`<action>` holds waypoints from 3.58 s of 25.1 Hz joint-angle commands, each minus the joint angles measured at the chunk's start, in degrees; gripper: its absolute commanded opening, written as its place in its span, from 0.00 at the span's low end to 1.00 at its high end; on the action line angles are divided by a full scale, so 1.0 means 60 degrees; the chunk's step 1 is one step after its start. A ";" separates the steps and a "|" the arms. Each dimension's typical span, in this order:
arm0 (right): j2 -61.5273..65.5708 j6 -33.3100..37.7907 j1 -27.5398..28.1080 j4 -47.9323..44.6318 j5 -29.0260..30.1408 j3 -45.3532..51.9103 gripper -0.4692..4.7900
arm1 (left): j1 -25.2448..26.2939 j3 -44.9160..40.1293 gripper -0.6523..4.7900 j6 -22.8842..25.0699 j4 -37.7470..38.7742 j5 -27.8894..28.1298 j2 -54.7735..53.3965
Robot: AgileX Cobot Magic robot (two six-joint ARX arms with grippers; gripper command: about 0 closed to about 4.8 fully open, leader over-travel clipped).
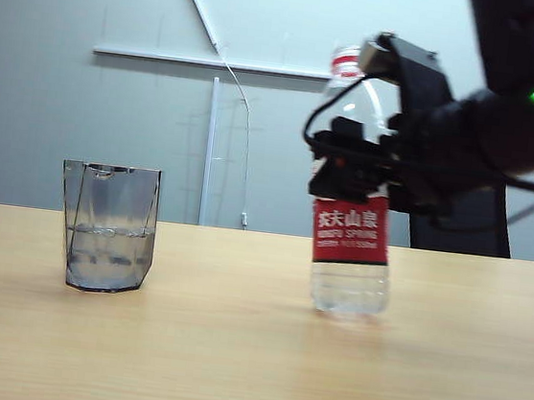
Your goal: Pick up the mineral water bottle on the table and pour water into the mug until it's half full.
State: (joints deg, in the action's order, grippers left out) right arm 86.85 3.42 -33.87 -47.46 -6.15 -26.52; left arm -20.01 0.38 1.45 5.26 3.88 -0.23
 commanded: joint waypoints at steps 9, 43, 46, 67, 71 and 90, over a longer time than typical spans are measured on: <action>0.1045 0.0004 0.0594 -0.3410 0.0222 0.0707 0.62 | 0.0011 0.0022 0.12 -0.0029 -0.0098 -0.0007 -0.0018; -0.4342 0.1184 0.0543 -0.5206 0.0007 0.4397 0.07 | 0.3202 0.0022 0.12 -0.0029 -0.0098 -0.0007 -0.0018; -0.4666 0.1184 0.0543 -0.5129 -0.0543 0.4397 0.07 | 0.3410 0.0022 0.12 -0.0029 -0.0102 -0.0007 -0.0018; -0.4739 0.1111 0.0546 -0.4477 -0.2018 0.4393 0.07 | 0.3406 0.0022 0.12 -0.0029 -0.0098 -0.0007 -0.0018; -0.4739 0.1111 0.0546 -0.4160 -0.2018 0.4393 0.07 | 0.3406 0.0022 0.12 -0.0029 -0.0098 -0.0007 -0.0018; -1.1264 -0.1086 0.3286 0.5584 -0.1643 0.4408 0.07 | 0.3402 0.0022 0.12 -0.0029 -0.0098 -0.0007 -0.0018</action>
State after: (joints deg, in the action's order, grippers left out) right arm 21.10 -2.90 -15.51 -16.78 -17.72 -0.27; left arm 0.43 0.38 1.45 5.23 3.90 -0.23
